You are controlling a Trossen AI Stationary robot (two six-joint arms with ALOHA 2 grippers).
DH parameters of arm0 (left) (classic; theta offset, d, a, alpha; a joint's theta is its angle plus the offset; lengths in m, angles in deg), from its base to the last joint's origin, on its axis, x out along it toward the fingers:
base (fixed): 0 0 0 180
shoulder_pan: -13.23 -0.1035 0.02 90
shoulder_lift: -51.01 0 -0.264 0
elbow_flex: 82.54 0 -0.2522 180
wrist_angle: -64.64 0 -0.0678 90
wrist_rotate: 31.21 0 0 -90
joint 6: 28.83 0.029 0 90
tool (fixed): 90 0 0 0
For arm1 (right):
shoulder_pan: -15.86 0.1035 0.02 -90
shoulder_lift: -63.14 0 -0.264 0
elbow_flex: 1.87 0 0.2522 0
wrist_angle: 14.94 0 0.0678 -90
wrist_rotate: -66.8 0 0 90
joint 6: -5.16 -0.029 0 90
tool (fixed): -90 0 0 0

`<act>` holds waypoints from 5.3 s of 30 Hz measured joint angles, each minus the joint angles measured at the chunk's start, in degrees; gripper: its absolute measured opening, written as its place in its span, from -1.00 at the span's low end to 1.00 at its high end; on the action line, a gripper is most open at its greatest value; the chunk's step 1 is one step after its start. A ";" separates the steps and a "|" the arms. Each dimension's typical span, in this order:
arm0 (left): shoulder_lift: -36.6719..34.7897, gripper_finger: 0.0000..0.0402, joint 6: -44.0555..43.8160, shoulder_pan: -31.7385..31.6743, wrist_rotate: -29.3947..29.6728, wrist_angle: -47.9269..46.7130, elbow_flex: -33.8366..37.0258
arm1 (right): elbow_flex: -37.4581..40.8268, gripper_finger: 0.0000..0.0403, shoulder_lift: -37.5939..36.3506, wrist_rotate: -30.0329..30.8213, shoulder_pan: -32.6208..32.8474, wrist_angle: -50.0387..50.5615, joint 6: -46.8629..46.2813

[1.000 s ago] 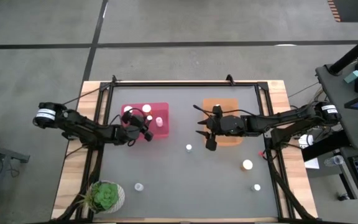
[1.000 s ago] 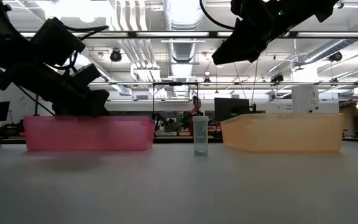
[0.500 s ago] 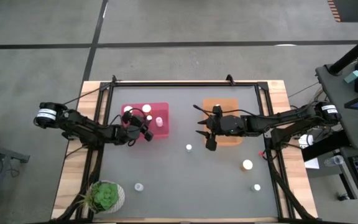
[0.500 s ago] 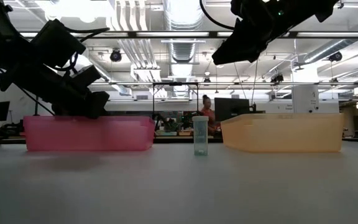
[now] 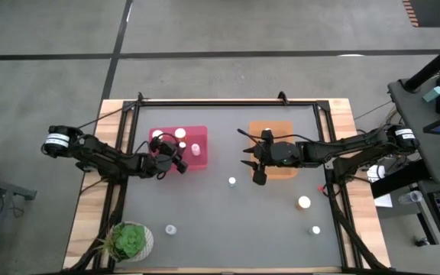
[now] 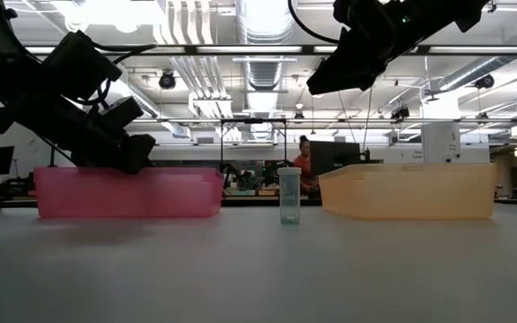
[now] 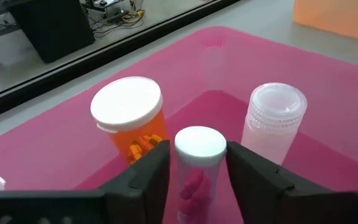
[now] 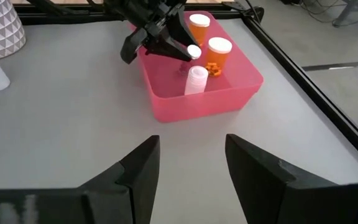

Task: Pick and place medicine bottles into bin by pill shape (circle, oval)
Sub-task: Put the pink pill into the pink bin, then put the top blue pill into the orange bin

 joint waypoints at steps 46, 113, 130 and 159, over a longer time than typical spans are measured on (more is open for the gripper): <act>-26.16 -0.08 28.55 0.52 -7.90 -1.83 -7.27 | 0.00 -0.13 0.00 -0.36 0.74 3.30 -6.01; -22.75 -0.08 53.07 0.48 -22.60 29.25 -9.37 | -26.30 0.17 31.08 -3.56 5.29 26.00 -7.21; -22.75 -0.08 53.07 0.48 -22.60 29.25 -9.35 | -25.20 0.17 31.08 -3.54 5.29 25.14 -7.51; -22.75 -0.08 53.07 0.48 -22.60 29.25 -9.35 | -24.26 -0.43 31.08 -3.45 5.27 23.91 -7.52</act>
